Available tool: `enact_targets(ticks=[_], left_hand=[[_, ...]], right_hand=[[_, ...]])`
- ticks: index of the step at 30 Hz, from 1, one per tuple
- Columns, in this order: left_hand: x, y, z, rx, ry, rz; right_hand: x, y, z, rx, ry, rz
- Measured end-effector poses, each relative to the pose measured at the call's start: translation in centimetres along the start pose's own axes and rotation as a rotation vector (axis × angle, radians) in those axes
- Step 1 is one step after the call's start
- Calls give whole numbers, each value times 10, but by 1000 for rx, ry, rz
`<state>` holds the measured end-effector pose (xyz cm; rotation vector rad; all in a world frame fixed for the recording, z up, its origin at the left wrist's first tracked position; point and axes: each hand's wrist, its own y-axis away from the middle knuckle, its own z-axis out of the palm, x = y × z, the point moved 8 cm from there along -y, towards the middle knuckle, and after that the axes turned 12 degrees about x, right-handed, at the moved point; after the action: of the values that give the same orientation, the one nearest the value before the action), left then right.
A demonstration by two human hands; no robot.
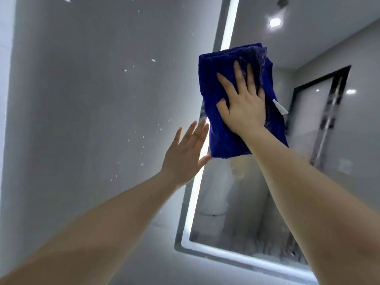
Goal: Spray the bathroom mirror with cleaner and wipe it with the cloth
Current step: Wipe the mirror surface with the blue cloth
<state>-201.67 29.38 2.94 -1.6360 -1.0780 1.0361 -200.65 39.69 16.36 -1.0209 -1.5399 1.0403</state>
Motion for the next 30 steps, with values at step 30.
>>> enact_targets(ticks=[30], left_hand=[[-11, 68, -5, 32, 301, -400]], right_hand=[[-38, 137, 28, -195, 0, -177]])
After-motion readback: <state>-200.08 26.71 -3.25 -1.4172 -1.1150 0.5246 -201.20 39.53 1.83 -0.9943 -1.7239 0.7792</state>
